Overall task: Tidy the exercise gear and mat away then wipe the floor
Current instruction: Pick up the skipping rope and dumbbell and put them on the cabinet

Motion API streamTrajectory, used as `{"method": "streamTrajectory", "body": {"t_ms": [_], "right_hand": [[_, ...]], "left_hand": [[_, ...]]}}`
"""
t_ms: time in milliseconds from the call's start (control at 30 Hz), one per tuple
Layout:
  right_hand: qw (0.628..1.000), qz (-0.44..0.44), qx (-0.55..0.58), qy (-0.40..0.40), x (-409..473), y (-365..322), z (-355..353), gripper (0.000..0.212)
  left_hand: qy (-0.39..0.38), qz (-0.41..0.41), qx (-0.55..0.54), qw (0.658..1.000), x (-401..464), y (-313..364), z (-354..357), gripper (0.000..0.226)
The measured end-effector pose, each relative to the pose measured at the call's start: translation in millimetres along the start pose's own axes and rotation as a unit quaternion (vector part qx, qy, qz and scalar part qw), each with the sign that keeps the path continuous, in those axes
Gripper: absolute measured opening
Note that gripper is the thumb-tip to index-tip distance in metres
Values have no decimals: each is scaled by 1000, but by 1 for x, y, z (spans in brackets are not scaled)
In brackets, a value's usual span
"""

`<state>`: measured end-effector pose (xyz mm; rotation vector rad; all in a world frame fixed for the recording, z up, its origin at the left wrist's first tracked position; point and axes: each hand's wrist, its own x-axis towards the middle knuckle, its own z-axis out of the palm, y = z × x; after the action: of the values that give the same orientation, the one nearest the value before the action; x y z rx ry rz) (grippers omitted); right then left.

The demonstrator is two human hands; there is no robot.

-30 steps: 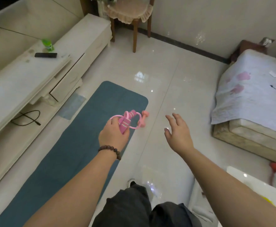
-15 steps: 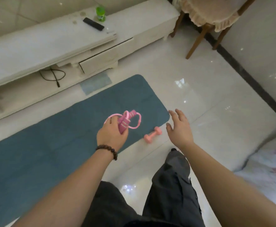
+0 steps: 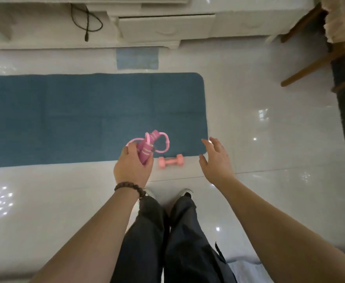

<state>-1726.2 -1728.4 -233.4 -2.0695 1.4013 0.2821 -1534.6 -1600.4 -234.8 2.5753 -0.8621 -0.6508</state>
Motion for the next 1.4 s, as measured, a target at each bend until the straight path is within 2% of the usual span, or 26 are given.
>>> {"method": "streamTrajectory", "body": {"t_ms": [233,400,533,667,800,933,1100,1233,1400], "right_hand": [[998,-47,-25,-46,72,40,101,53],[991,-72,-67,-93,150,93,232,54],[979,-129,-90,-130,206,132,342,55],[958,-196,-149,-149,243,160,427,63],[931,-226,-253,-134,261,180,471,61],[927,-236,-279,-85,267,183,482,46],[920,-209,-317,-101,268,169,458,39],[949,-169,-255,-73,243,151,398,25],[979,-114,-160,-47,194,103,275,20]], "left_hand": [[-24,-26,32,999,29,-56,100,32],[-42,-39,64,996,65,-137,209,36],[-59,-46,69,995,80,-205,297,33],[-81,-37,87,992,90,-254,361,37],[-86,-43,83,992,91,-282,396,37],[-70,-65,66,993,87,-287,406,35],[-55,-80,53,994,86,-275,388,36],[-30,-80,46,995,87,-241,346,35],[-5,-44,24,999,88,-166,254,32]]}}
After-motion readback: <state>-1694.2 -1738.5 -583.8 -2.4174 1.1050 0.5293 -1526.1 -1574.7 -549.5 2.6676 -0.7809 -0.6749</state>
